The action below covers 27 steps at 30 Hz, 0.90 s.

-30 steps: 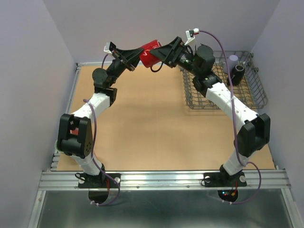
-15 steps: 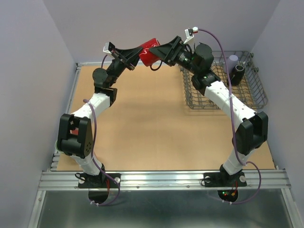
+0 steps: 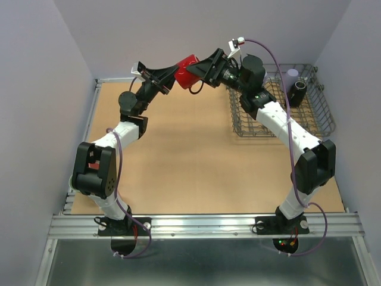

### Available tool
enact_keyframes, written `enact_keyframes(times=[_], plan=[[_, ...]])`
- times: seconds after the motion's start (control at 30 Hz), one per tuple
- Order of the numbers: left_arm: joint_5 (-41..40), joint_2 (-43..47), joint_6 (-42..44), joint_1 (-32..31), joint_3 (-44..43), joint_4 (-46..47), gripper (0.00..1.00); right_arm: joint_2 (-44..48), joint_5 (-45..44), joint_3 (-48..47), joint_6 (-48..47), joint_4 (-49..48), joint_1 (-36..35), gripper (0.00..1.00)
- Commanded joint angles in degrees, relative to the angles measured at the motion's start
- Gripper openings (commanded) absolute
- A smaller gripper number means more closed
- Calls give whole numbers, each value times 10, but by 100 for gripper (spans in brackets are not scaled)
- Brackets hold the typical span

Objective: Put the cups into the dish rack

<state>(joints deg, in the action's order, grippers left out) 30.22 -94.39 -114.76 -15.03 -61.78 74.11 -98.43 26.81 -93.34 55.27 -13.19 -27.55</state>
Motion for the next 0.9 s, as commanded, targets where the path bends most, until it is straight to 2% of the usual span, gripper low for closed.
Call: enact_keyframes(times=[0.0, 0.07, 0.1, 0.23, 0.27, 0.47, 0.73, 0.8, 0.87], plan=[[63, 7, -67, -26, 14, 133, 22, 25, -7, -37, -3, -64, -8, 0], [64, 10, -64, -26, 18, 126, 29, 28, -9, -34, -4, -58, -4, 0], [67, 11, -58, -26, 19, 120, 35, 29, -10, -34, -3, -57, -1, 0], [68, 23, -44, -26, 34, 92, 43, 35, -7, -34, 0, -56, 18, 0], [66, 28, -35, -25, 39, 80, 50, 38, -7, -34, 0, -55, 21, 0], [63, 39, -23, -19, 54, 60, 69, 47, -4, -30, 4, -53, 51, 0], [75, 66, 7, 1, 74, 9, 73, 56, 9, -18, 4, -31, 115, 0], [90, 73, 37, 10, 71, -16, 73, 62, 7, -18, -22, 8, 144, 0], [113, 85, 99, 19, 60, -90, 73, 70, -4, -18, -74, 68, 167, 0]])
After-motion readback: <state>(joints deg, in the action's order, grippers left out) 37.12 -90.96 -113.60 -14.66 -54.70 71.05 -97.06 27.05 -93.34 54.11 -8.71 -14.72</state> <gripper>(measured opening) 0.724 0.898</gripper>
